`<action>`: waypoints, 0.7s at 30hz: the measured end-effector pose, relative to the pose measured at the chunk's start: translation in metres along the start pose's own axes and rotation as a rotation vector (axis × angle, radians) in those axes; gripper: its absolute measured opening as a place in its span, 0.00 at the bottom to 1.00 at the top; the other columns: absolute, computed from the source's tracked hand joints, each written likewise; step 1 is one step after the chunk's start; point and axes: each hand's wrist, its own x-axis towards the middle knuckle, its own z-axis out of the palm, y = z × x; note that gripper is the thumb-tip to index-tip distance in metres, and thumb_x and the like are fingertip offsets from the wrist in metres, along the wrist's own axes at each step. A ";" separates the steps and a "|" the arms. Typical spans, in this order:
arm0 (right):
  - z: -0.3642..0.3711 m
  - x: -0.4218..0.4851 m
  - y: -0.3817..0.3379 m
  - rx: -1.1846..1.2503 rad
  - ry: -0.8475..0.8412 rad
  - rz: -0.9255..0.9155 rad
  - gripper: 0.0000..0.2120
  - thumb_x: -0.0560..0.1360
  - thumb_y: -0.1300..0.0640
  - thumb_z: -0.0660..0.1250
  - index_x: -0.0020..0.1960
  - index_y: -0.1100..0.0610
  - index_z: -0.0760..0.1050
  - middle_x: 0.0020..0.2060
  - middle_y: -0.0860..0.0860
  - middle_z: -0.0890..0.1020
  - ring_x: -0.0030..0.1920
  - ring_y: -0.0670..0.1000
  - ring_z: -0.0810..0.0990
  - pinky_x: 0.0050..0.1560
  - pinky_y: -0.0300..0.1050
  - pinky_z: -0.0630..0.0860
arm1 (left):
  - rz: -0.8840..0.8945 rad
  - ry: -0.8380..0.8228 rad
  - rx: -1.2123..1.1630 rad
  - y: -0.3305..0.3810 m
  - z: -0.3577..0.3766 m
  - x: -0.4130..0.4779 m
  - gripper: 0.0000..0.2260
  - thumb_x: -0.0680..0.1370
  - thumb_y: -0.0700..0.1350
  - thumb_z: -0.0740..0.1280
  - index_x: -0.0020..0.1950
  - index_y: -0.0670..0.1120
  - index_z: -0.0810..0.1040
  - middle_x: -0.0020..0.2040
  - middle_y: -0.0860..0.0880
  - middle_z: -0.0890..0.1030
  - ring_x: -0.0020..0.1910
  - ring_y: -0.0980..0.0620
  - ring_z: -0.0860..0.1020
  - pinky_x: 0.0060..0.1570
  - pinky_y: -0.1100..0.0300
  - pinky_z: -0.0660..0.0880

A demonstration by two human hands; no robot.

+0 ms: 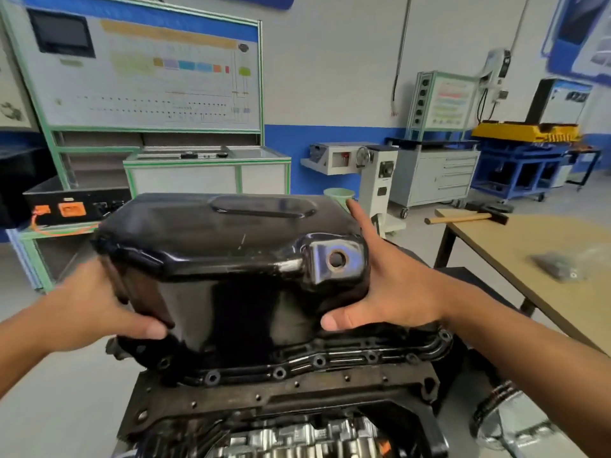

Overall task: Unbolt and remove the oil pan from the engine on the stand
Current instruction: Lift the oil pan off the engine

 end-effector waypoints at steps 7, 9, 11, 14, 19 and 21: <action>-0.081 -0.075 -0.016 -0.105 0.123 0.020 0.71 0.57 0.41 0.82 0.76 0.36 0.28 0.66 0.27 0.72 0.68 0.31 0.69 0.69 0.33 0.65 | 0.128 -0.042 -0.038 0.086 0.051 0.063 0.30 0.49 0.62 0.82 0.50 0.60 0.85 0.45 0.62 0.86 0.47 0.66 0.82 0.48 0.73 0.76; -0.106 -0.112 -0.013 -0.162 0.195 0.076 0.73 0.55 0.38 0.81 0.77 0.39 0.26 0.69 0.30 0.71 0.70 0.33 0.68 0.73 0.41 0.62 | 0.185 -0.071 -0.073 0.110 0.081 0.086 0.35 0.46 0.63 0.81 0.49 0.52 0.84 0.47 0.63 0.85 0.48 0.68 0.81 0.48 0.76 0.74; -0.129 -0.156 -0.005 -0.192 0.268 0.112 0.74 0.54 0.37 0.81 0.78 0.41 0.28 0.72 0.34 0.70 0.72 0.37 0.68 0.77 0.46 0.60 | 0.255 -0.116 -0.109 0.137 0.121 0.108 0.39 0.46 0.60 0.81 0.55 0.50 0.80 0.48 0.64 0.85 0.49 0.69 0.81 0.49 0.77 0.73; -0.159 -0.229 0.010 -0.205 0.395 0.168 0.72 0.56 0.42 0.83 0.80 0.43 0.33 0.72 0.39 0.71 0.72 0.42 0.70 0.76 0.53 0.63 | 0.336 -0.218 -0.141 0.181 0.189 0.140 0.35 0.49 0.54 0.80 0.55 0.49 0.79 0.47 0.65 0.85 0.48 0.69 0.81 0.48 0.77 0.73; -0.201 -0.354 0.048 -0.234 0.594 0.326 0.60 0.62 0.54 0.84 0.80 0.51 0.46 0.65 0.35 0.76 0.65 0.36 0.74 0.64 0.32 0.73 | 0.447 -0.406 -0.215 0.252 0.315 0.201 0.41 0.50 0.55 0.86 0.60 0.50 0.75 0.49 0.67 0.83 0.50 0.71 0.80 0.49 0.77 0.72; -0.217 -0.395 0.060 -0.263 0.647 0.378 0.57 0.62 0.54 0.82 0.79 0.48 0.47 0.61 0.29 0.76 0.63 0.31 0.74 0.60 0.26 0.71 | 0.475 -0.493 -0.265 0.275 0.367 0.217 0.42 0.50 0.58 0.85 0.60 0.51 0.75 0.50 0.66 0.84 0.50 0.70 0.80 0.49 0.77 0.73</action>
